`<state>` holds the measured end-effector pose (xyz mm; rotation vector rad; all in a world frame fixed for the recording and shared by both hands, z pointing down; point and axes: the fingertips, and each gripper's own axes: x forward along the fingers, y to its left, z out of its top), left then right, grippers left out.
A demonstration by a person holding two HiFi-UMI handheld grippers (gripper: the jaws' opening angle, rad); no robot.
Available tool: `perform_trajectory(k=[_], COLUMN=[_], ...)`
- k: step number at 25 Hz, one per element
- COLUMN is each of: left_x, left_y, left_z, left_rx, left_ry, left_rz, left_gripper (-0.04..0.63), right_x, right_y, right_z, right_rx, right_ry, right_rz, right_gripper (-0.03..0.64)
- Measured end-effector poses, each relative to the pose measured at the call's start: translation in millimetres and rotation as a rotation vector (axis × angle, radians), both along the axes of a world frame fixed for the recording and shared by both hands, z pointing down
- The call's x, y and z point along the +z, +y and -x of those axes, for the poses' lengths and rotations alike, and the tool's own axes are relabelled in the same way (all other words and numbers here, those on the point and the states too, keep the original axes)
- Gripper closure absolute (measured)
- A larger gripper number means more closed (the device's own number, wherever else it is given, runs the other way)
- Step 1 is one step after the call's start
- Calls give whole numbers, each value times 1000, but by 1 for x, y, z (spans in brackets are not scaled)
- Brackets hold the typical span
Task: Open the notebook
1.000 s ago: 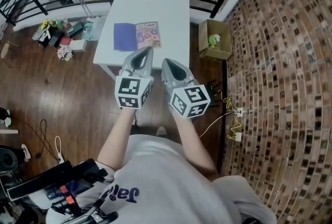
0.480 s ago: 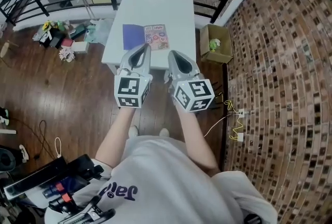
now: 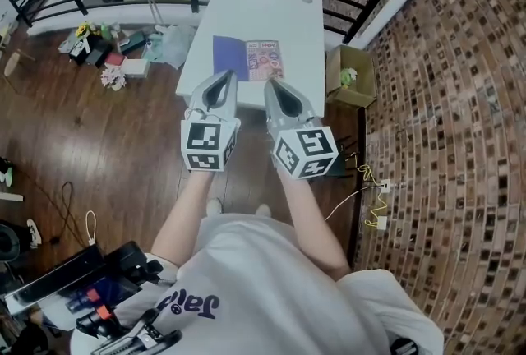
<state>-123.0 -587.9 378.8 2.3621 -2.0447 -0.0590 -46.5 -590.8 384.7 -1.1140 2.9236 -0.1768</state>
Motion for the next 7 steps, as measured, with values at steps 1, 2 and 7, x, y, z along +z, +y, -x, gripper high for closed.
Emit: perform_trajectory(k=[1, 2, 7], left_x=[-1, -1, -3], left_y=[1, 1, -2], left_z=[0, 1, -2], left_rx=[1, 3, 21], left_ry=[5, 8, 9], left_rz=[0, 0, 2], left_gripper=[580, 580, 580], right_x=[0, 1, 0], right_y=[1, 2, -1], right_z=[1, 2, -1], right_rx=[0, 1, 18], right_ry=[3, 7, 22], right_rz=[-1, -1, 2], right_gripper=[629, 629, 630])
